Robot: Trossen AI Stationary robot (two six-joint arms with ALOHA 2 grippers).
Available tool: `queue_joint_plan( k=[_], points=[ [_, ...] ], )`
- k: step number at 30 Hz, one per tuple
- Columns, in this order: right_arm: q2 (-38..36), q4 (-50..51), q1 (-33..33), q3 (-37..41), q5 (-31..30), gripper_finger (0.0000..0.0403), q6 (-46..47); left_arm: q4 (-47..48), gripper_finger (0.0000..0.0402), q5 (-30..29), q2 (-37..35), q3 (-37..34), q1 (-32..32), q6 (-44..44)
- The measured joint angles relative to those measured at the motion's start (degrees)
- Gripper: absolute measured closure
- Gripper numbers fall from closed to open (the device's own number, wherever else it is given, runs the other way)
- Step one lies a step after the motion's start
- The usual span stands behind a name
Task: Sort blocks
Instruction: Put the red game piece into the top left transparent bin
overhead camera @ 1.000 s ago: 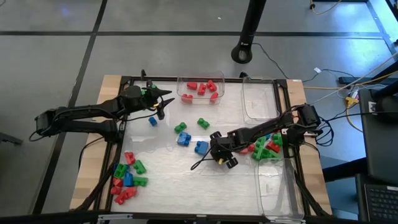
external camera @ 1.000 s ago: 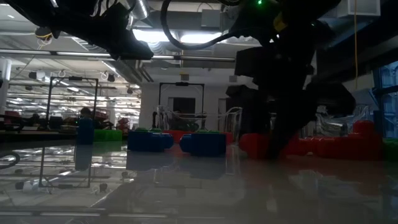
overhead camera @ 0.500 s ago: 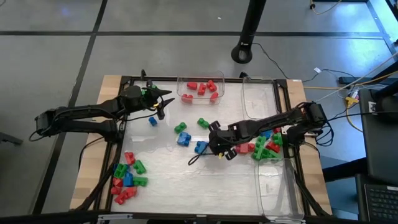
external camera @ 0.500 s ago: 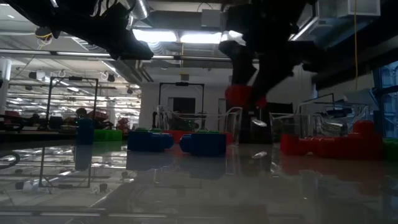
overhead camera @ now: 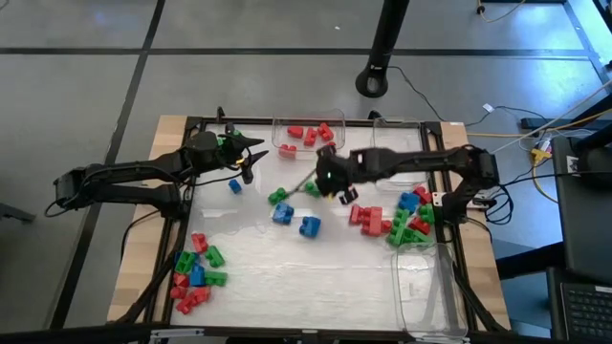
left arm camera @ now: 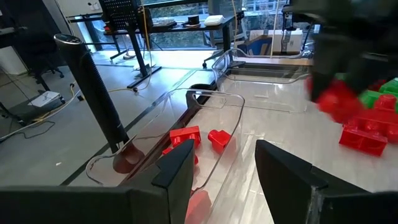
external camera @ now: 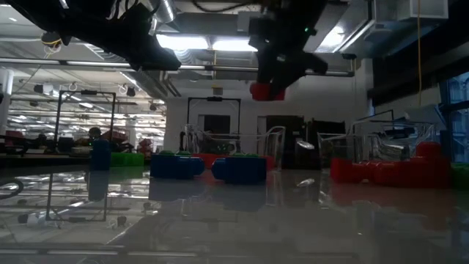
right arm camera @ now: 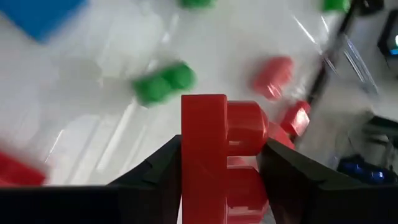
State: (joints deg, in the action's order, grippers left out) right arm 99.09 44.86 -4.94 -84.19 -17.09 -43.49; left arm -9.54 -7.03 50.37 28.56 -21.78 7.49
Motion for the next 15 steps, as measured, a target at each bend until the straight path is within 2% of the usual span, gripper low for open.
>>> queue_joint_plan(
  k=[6,15],
  points=[
    [0.1,-3.4,-8.9,-0.1,0.4,0.0221,-2.6,0.0,0.0243,0.0,0.0,0.0,0.0,0.0],
    [1.6,-11.4,-17.7,-0.1,6.6,0.022,-3.4,0.0,0.0243,0.0,0.0,0.0,0.0,0.0]
  ],
)
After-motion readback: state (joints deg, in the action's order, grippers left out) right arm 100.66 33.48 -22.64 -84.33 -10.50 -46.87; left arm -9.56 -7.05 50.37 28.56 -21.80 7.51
